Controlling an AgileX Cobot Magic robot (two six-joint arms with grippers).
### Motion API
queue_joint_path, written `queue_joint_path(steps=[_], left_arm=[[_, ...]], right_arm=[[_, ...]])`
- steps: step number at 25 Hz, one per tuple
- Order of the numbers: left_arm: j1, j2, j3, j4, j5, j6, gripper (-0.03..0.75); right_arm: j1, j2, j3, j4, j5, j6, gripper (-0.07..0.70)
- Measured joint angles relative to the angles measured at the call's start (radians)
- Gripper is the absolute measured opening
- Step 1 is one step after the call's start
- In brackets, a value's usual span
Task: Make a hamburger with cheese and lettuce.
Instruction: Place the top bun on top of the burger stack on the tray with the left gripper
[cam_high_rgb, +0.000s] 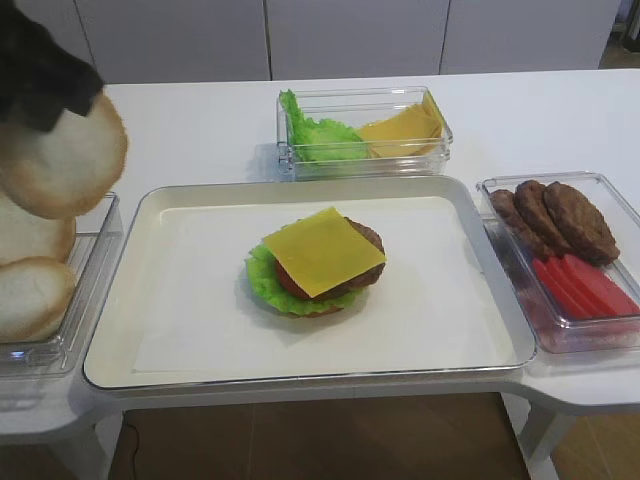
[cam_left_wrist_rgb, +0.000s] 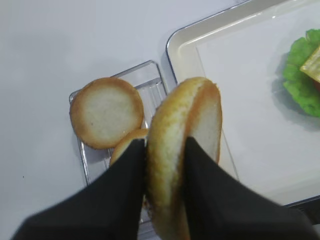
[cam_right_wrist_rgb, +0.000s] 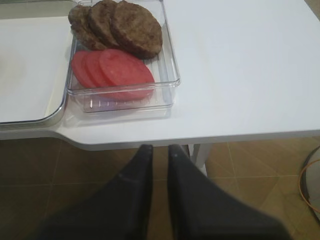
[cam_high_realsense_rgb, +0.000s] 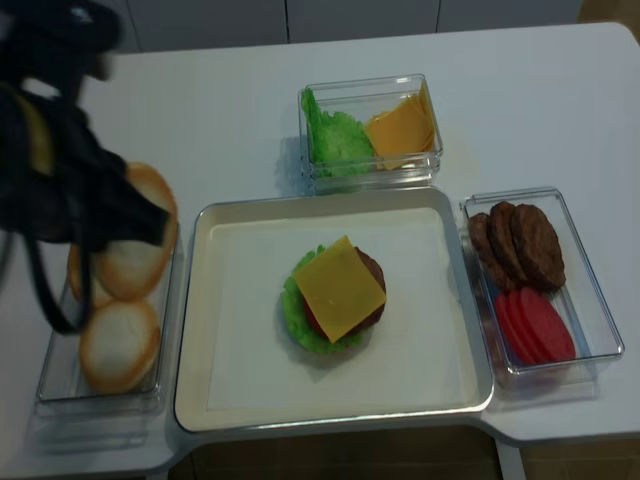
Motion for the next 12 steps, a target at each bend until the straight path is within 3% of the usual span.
queue_joint_path(steps=[7,12], left_arm=[[-0.282,0.179,-0.048,0.280,-0.008,-0.151,0.157],[-0.396,0.329,-0.134,0.460,-0.030,-0.159,0.157]], right_arm=[[0.000,0.000,0.000,0.000,0.000,0.000,0.083],[0.000,0.000,0.000,0.000,0.000,0.000,0.083]])
